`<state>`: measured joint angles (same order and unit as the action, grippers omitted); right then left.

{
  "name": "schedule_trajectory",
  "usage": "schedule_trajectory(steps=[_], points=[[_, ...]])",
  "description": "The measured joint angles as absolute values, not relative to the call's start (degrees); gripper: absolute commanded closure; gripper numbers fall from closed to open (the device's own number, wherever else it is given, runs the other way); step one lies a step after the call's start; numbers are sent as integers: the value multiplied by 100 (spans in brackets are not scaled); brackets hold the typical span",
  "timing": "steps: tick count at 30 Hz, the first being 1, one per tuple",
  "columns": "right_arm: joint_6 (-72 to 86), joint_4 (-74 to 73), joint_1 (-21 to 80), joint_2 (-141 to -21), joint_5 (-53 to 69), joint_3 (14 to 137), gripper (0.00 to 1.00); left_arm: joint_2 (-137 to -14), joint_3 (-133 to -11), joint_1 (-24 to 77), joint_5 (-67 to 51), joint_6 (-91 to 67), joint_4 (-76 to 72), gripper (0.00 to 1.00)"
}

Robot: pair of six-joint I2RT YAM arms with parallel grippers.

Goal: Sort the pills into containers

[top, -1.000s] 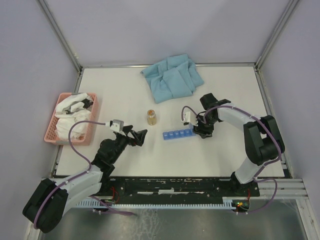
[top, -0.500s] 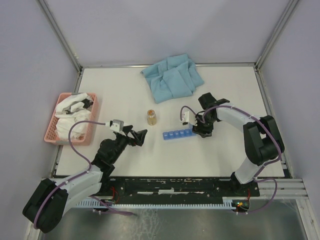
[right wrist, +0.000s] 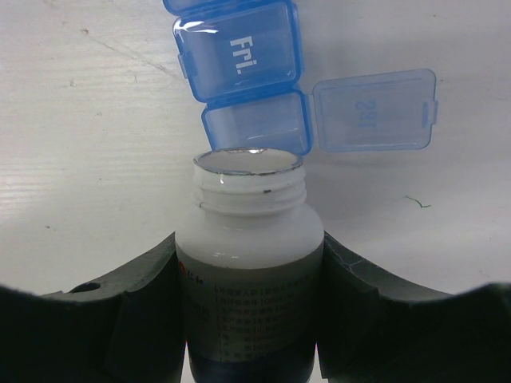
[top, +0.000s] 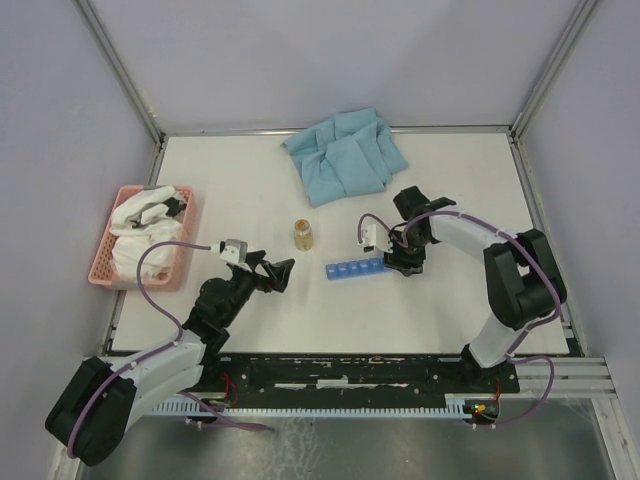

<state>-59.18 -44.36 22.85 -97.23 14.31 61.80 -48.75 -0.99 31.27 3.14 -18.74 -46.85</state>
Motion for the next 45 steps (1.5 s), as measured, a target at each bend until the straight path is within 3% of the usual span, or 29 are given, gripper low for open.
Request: schedule_trajectory(steps=[45], points=[[-5813,-4512,2504,-9832,976,6311,99,-4875,-99,3127,314,-1874,-4685,1]])
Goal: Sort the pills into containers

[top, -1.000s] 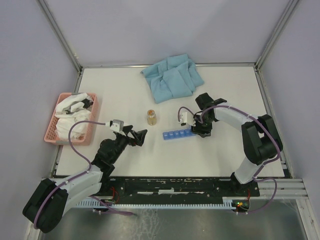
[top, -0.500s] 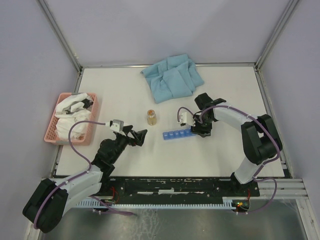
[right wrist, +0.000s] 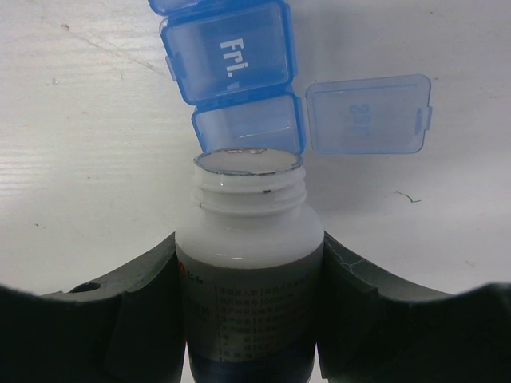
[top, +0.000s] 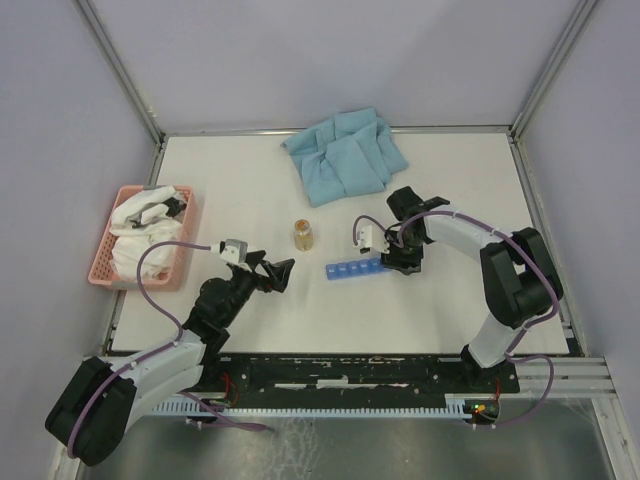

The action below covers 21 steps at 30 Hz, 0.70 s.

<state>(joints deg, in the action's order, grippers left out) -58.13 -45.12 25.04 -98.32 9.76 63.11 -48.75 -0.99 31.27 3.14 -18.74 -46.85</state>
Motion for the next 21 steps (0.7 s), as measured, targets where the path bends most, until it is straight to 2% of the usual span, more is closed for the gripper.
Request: schedule_trajectory(steps=[21], points=[[-5789,-4554,2652,-9832,690,6355,99,-4875,-99,3127,314,-1874,-4685,1]])
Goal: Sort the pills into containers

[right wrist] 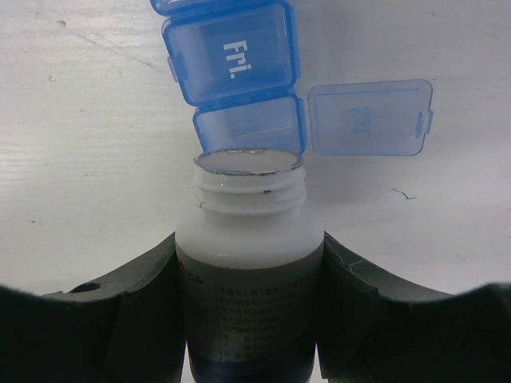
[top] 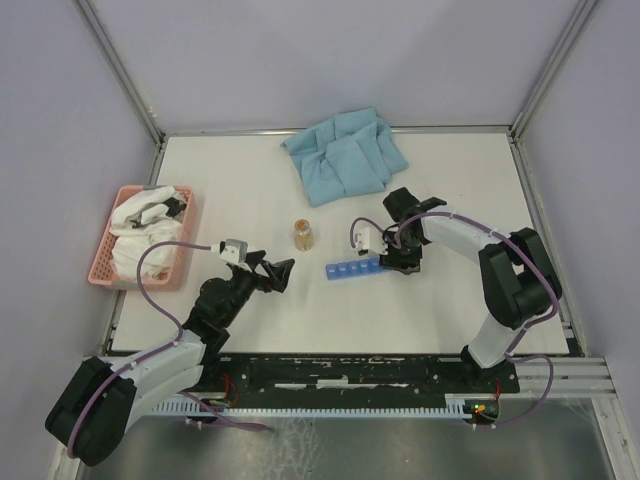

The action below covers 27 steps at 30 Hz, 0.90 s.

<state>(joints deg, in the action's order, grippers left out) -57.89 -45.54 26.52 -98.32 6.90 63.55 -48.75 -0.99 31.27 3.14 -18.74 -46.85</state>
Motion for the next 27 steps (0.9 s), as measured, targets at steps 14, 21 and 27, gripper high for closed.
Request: schedule_trajectory(steps=[14,21,27], points=[[-5769,-4619,2740,-9845,508,6399,99,-4875,-99,3127,314,-1874,-4685,1],[-5769,-4639,2777,-9896,438,6420,99,-4877,-99,3127,314,-1874,-4685,1],[-5767,-4652,2814,-9922,379,6440,99,-4877,-99,3127,314,-1874,-4685,1]])
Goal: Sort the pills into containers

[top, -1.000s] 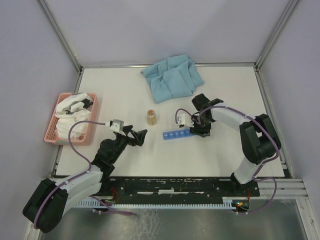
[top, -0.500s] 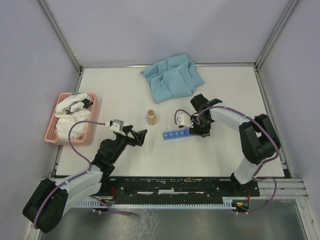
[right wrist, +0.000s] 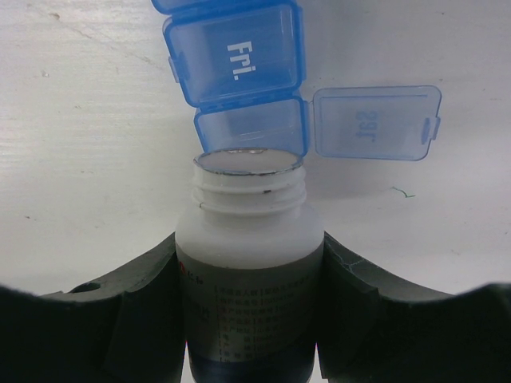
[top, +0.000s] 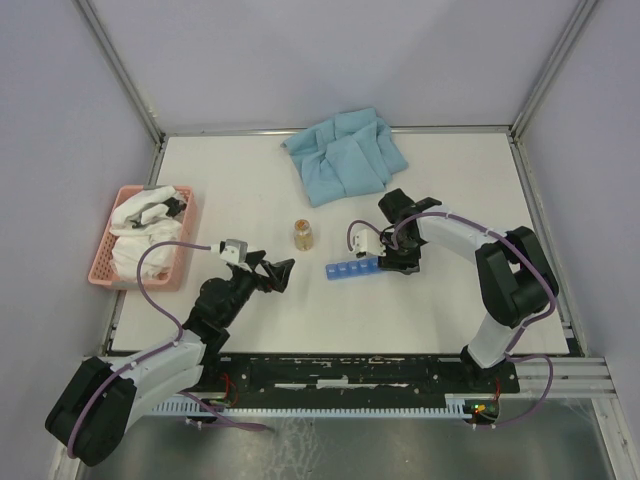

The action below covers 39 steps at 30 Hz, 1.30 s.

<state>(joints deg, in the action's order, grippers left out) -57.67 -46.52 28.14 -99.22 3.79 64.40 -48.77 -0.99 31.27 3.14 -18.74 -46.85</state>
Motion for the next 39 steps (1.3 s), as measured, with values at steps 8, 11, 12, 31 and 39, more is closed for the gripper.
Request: schedule_trajectory(steps=[8,11,12,31,39], points=[[-5765,-4659,2853,-9924,290,6440,99,-4899,-99,3127,314,-1874,-4685,1],[-5749,-4659,2877,-9926,246,6440,99,-4901,-99,3127,314,-1874,-4685,1],[-5745,-4659,2880,-9929,239,6440,99,-4901,-99,3127,314,-1874,-4685,1],[-5723,-4674,3035,-9935,-32,6451,99,-4901,-99,3127,314,-1874,-4685,1],[-5721,-4681,3076,-9946,-97,6469,99,-4901,-99,3127,314,-1874,-4685,1]])
